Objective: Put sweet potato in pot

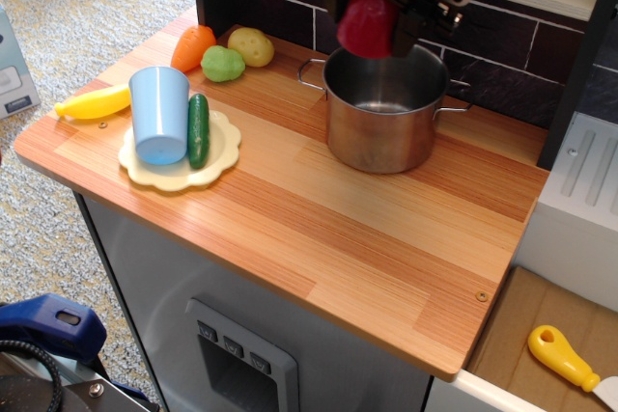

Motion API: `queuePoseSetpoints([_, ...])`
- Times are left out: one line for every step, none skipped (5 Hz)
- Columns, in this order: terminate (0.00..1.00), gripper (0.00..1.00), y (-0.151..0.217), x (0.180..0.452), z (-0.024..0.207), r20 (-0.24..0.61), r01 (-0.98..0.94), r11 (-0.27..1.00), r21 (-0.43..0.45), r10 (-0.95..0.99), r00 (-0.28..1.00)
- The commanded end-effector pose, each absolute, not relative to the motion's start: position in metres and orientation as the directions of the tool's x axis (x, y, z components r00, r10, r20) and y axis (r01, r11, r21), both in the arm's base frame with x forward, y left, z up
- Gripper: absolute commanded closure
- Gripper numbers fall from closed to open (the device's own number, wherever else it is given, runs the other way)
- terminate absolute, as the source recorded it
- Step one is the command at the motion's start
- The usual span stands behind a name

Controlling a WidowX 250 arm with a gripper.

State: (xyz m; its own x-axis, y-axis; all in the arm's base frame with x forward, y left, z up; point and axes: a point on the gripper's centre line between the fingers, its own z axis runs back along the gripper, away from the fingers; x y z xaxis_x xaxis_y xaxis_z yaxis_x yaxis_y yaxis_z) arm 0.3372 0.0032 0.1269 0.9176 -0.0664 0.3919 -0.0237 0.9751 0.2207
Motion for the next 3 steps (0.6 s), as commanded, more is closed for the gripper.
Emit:
queuePoseSetpoints([0.0,0.0,0.0037,0.3525,0.1375,0.481,0.006,0.984,0.179,-0.092,0.872])
queuePoseSetpoints([0.0,0.0,0.0037,0.3525,0.1375,0.481,0.006,0.984,0.179,-0.092,0.872])
queuePoseSetpoints([1.0,0.0,0.0037,0.3525,0.1375,0.481,0.006,0.984,0.179,-0.092,0.872])
